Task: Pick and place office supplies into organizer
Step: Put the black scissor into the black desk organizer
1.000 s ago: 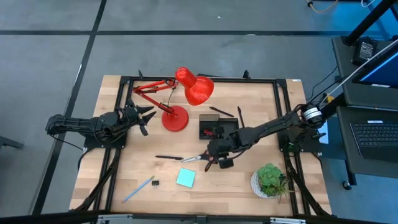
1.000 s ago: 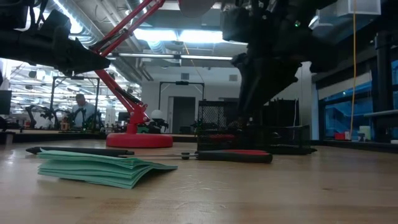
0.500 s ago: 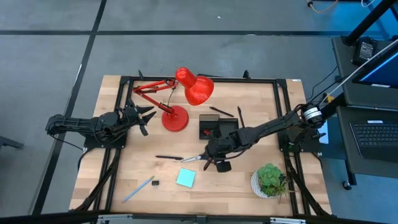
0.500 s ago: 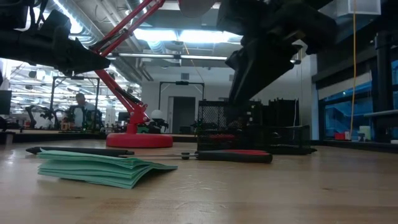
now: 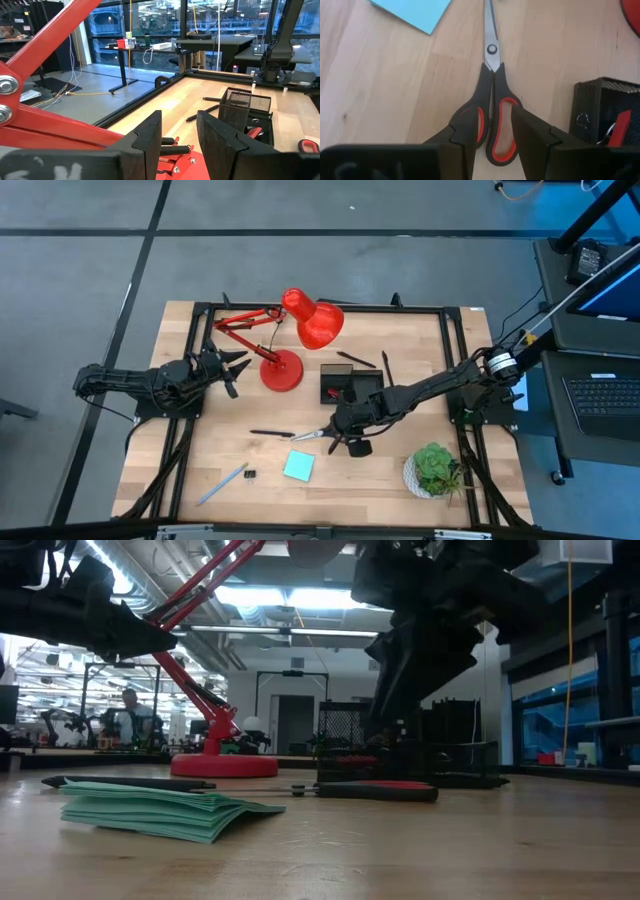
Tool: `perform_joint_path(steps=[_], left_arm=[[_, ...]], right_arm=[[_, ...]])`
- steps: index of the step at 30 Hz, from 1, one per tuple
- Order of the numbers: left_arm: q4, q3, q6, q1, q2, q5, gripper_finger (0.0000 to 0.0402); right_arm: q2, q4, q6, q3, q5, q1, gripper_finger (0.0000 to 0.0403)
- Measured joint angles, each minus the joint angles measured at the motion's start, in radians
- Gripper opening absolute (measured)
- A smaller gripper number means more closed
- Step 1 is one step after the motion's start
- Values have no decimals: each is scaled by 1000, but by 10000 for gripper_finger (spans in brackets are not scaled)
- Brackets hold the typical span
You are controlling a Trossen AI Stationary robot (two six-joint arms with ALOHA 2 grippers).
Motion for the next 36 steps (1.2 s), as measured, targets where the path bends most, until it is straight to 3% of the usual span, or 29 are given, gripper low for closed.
perform_joint_path(steps=[4, 16, 26, 36], left_arm=[[0, 0, 0, 0, 0, 0, 118], [0, 0, 0, 0, 0, 0, 118], [0, 0, 0, 0, 0, 0, 118], [0, 0, 0, 0, 0, 0, 118]], right_arm=[[0, 5, 0, 0, 0, 2, 125], [0, 4, 47, 0, 0, 6, 213], [10, 5, 48, 0, 0, 6, 218], [102, 18, 48, 0, 0, 6, 218]])
